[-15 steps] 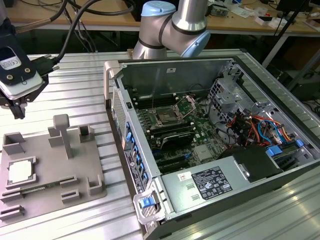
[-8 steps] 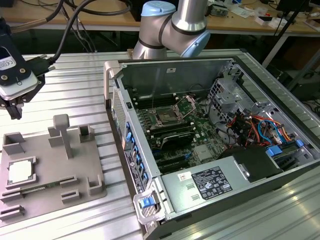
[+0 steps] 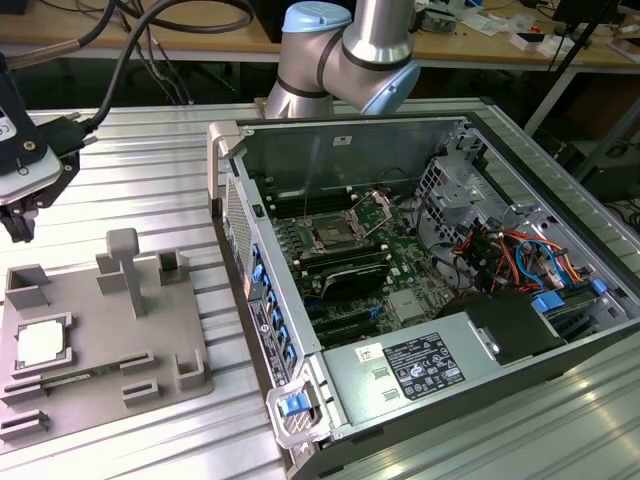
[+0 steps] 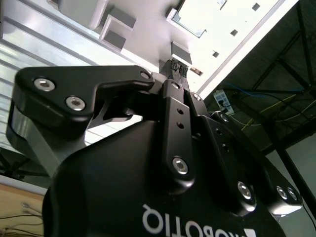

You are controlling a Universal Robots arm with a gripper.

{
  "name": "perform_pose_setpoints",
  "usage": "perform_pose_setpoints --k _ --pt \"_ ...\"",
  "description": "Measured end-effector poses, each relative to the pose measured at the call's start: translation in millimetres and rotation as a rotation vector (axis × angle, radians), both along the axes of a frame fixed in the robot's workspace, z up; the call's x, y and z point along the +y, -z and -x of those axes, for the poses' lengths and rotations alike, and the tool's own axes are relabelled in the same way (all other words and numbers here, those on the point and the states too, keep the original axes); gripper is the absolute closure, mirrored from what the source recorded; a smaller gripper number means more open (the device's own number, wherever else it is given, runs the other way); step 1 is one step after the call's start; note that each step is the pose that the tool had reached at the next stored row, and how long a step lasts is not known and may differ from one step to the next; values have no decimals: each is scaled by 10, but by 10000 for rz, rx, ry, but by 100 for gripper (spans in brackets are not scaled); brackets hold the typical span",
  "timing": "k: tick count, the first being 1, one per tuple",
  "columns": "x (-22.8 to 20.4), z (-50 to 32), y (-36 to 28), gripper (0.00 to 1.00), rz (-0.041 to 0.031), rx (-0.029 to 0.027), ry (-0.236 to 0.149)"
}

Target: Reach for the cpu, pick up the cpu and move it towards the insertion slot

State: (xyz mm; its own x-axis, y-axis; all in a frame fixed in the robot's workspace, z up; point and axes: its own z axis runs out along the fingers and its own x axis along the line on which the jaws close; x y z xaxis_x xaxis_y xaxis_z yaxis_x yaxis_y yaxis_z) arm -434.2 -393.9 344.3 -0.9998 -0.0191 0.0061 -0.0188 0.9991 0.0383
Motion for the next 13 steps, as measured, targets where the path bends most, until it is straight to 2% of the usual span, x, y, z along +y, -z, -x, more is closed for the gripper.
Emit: perform_pose_setpoints --k 2,3,5,6,10,11,12,13 --pt "0 27 2 76 0 -2 -1" --pt "0 38 4 76 0 -3 0" --pt "0 65 7 64 0 -4 -1" --pt "0 78 10 64 0 -4 0" --pt "0 191 42 40 1 -5 0" --pt "0 212 50 40 0 -6 0" --pt "0 281 76 40 -1 -7 0" --pt "0 308 84 40 0 -6 0"
